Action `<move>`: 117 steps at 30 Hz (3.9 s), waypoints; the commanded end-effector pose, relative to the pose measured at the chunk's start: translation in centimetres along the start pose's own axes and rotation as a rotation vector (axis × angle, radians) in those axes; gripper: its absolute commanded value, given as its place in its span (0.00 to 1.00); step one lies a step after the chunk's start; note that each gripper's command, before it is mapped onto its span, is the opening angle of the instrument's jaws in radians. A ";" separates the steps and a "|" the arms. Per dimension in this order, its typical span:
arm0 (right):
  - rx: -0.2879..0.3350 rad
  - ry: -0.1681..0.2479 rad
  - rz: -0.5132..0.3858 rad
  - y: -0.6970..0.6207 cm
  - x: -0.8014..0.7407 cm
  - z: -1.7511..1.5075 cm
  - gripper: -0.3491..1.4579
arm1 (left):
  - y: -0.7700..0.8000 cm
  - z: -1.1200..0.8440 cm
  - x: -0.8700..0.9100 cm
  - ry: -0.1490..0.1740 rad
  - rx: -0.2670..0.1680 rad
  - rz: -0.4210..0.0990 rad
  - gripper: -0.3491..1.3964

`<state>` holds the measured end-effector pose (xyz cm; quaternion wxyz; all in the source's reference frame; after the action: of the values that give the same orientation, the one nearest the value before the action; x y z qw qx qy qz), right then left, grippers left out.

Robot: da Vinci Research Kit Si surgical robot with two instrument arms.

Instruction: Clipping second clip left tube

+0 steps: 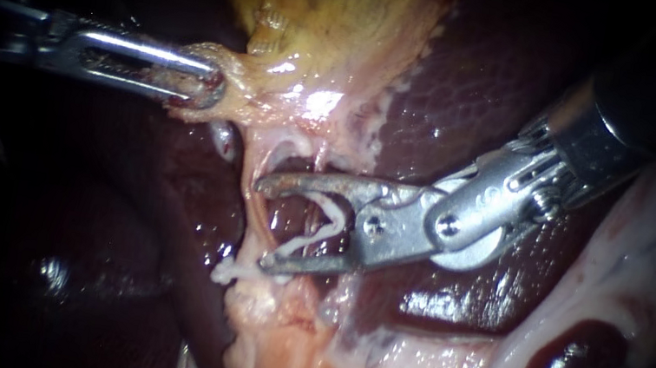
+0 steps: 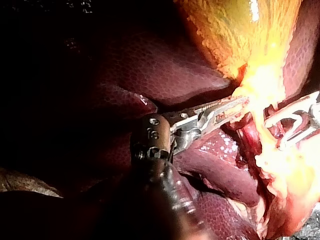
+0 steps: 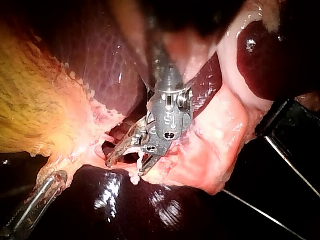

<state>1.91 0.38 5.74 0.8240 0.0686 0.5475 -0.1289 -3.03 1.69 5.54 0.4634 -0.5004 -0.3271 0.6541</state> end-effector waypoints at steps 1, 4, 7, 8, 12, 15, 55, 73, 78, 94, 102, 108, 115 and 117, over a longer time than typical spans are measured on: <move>-0.003 0.007 0.003 0.01 0.01 -0.02 0.41 | 0.00 0.00 0.00 0.000 0.000 0.000 0.00; -0.015 0.026 0.048 0.02 0.05 -0.06 0.42 | 0.00 -0.01 0.00 0.000 0.000 0.000 0.00; -0.018 0.037 0.100 0.05 0.12 -0.14 0.44 | 0.00 -0.01 0.00 0.000 -0.001 0.000 0.00; -0.018 0.039 0.131 0.06 0.14 -0.16 0.44 | 0.00 -0.01 0.00 0.000 -0.001 0.000 0.00; -0.021 0.048 0.278 0.09 0.23 -0.24 0.46 | 0.00 -0.01 0.00 0.000 -0.001 0.000 0.00; -0.032 0.074 0.423 0.11 0.25 -0.27 0.47 | 0.00 -0.01 0.00 0.000 -0.001 0.000 0.00; 0.107 0.167 1.090 -0.21 -0.58 0.21 0.47 | 0.00 -0.02 0.00 0.000 -0.001 0.000 0.00; 0.201 0.319 1.147 -0.06 -0.45 0.66 0.47 | 0.00 -0.01 0.00 0.000 -0.001 0.000 0.00; 0.235 0.374 1.137 -0.10 -0.31 0.63 0.47 | 0.00 -0.01 0.00 0.000 0.000 0.000 0.00; 0.322 0.478 1.127 -0.12 0.23 0.33 0.47 | 0.00 -0.03 -0.01 -0.001 -0.001 0.000 0.00; 0.324 0.503 1.207 -0.13 0.22 0.34 0.47 | 0.00 -0.03 0.00 -0.001 -0.001 0.000 0.00; 0.336 0.499 1.241 -0.16 0.21 0.29 0.44 | 0.00 -0.02 0.00 -0.001 -0.001 0.000 0.00; 0.339 0.498 1.246 -0.17 0.19 0.26 0.34 | 0.00 -0.02 0.00 0.000 -0.001 0.000 0.00; 0.340 0.498 1.245 -0.18 0.18 0.26 0.30 | 0.00 -0.02 0.00 0.000 -0.001 0.000 0.00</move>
<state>2.14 0.12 5.67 0.5722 0.5260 0.5510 0.3040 -3.01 1.69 5.53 0.4628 -0.5006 -0.3277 0.6541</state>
